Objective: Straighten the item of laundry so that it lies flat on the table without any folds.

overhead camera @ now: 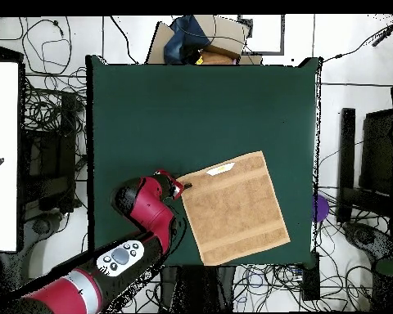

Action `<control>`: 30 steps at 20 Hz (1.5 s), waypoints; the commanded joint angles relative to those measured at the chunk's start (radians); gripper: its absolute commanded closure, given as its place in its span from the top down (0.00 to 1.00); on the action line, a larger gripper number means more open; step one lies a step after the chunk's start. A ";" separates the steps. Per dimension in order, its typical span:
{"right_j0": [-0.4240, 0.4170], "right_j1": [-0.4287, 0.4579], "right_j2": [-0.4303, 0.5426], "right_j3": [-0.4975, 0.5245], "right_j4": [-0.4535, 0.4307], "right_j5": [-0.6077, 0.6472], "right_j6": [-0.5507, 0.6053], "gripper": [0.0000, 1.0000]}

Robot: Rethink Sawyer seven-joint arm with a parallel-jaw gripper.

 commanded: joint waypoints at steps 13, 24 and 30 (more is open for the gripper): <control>-0.067 0.048 0.231 -0.006 -0.011 0.019 0.267 1.00; -0.077 0.043 0.239 -0.004 -0.017 0.013 0.261 1.00; -0.084 0.038 0.247 -0.001 -0.020 0.006 0.257 0.00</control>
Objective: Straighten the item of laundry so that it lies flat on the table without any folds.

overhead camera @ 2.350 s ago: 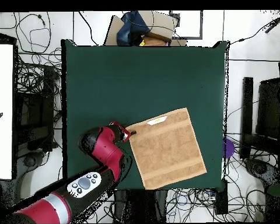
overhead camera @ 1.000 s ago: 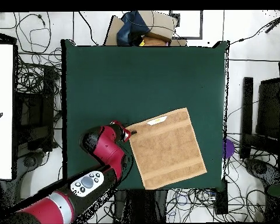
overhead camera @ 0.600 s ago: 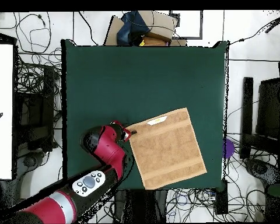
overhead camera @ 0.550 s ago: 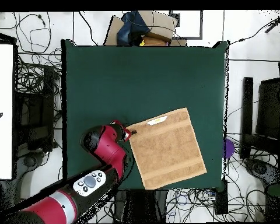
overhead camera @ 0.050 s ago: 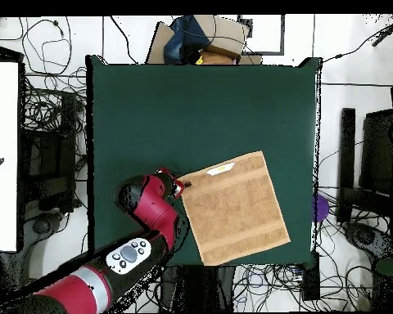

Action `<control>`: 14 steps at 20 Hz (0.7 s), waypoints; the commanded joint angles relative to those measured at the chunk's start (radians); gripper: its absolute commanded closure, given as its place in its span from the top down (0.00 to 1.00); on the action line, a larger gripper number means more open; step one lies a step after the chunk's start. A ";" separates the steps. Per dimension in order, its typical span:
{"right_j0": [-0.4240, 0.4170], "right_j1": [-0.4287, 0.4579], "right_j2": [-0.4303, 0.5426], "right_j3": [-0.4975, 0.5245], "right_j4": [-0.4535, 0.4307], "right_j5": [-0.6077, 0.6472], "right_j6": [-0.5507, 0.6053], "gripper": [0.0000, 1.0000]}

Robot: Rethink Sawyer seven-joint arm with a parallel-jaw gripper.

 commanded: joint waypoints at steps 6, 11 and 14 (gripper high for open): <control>-0.041 0.075 0.201 -0.014 -0.021 0.018 0.256 0.00; -0.039 0.076 0.197 -0.016 -0.022 0.024 0.255 0.00; -0.029 0.087 0.178 -0.027 -0.025 0.054 0.255 0.00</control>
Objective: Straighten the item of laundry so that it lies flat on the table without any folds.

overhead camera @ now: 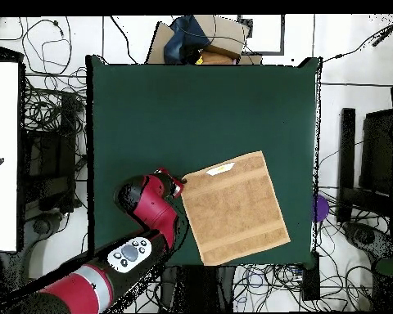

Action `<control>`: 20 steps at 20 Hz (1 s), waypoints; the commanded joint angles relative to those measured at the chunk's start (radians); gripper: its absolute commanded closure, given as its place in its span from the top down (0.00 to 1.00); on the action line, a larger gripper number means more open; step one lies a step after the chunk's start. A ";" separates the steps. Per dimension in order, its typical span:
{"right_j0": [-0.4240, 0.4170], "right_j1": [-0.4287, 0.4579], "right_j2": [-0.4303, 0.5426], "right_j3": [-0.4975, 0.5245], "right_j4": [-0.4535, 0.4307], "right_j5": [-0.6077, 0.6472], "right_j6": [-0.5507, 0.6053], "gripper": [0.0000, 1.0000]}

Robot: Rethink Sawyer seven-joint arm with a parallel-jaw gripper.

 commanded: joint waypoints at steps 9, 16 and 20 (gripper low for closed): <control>-0.062 0.015 0.210 0.013 -0.044 -0.043 0.240 0.00; -0.123 -0.033 0.272 0.026 -0.076 -0.153 0.284 0.00; -0.123 -0.045 0.266 0.017 -0.073 -0.161 0.304 0.00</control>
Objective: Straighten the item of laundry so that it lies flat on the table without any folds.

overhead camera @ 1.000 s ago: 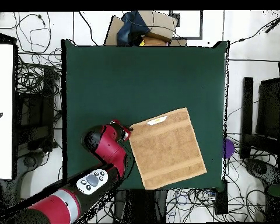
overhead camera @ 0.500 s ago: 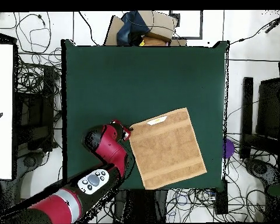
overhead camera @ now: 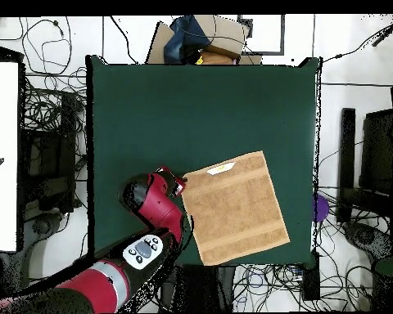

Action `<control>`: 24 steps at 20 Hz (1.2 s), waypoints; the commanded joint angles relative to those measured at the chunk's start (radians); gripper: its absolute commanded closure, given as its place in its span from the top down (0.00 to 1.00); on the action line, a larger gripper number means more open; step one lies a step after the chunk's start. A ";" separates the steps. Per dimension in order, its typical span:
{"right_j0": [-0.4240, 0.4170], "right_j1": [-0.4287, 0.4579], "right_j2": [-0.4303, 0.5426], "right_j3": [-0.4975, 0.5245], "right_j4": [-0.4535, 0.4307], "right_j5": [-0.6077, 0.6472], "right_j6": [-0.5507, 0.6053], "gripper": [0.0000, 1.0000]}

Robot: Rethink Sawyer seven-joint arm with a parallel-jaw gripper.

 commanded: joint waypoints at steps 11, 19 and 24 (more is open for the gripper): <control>-0.047 -0.007 0.185 -0.025 -0.009 -0.141 0.313 0.00; -0.003 -0.013 0.112 -0.057 0.037 -0.056 0.286 0.00; 0.038 0.021 0.057 -0.114 0.075 0.003 0.284 0.00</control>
